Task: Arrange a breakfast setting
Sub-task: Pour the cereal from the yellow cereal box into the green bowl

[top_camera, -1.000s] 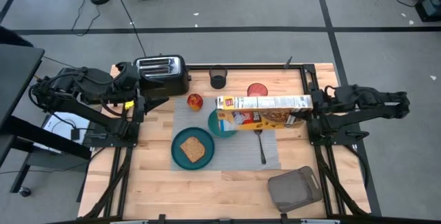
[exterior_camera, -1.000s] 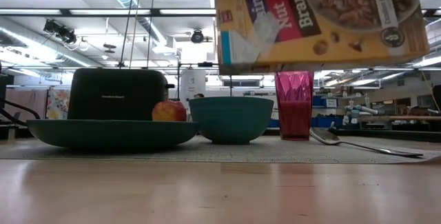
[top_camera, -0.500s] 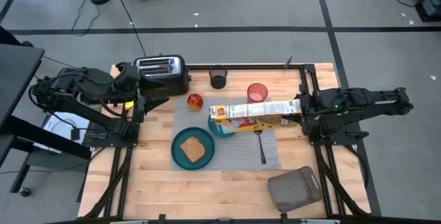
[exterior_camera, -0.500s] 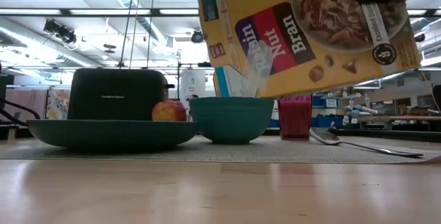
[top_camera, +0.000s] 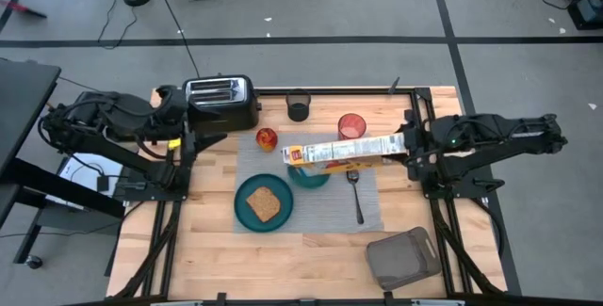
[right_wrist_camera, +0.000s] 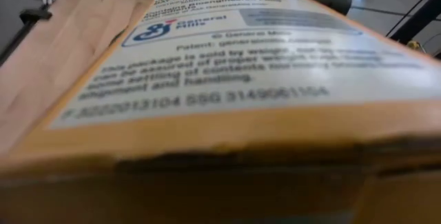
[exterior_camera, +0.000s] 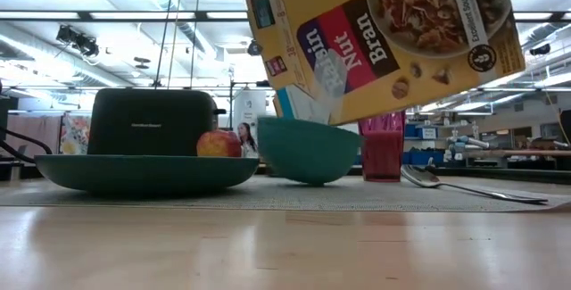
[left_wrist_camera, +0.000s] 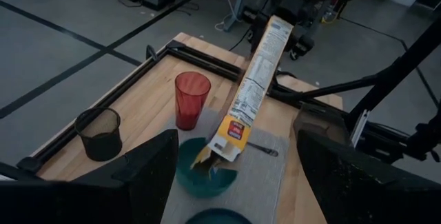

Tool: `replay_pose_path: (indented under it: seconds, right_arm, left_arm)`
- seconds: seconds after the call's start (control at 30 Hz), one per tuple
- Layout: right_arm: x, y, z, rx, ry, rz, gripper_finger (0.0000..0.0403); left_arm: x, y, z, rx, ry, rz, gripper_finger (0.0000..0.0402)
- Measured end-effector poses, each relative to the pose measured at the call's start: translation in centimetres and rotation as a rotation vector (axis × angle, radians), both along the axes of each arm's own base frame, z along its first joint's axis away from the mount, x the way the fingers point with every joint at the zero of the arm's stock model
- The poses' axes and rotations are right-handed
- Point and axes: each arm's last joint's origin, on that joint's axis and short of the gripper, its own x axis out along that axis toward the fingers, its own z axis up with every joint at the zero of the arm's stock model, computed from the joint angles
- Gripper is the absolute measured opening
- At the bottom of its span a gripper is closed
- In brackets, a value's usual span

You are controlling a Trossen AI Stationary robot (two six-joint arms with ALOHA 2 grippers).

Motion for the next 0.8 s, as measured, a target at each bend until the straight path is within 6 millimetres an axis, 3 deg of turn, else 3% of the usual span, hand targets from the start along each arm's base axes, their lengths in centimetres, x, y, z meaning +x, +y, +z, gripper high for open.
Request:
replay_pose_path:
  seconds: [0.37, 0.8]
  right_arm:
    - [0.8, 0.2, 1.0, -0.019, 0.048, 0.033, 0.0201]
    - [1.4, 0.3, 3.2, -0.092, 0.094, 0.084, 0.0201]
  left_arm:
    - [-1.4, 0.4, 0.4, -0.009, -0.032, 0.000, 0.0302]
    - [-1.7, 0.4, 0.5, 0.002, -0.037, -0.004, 0.0302]
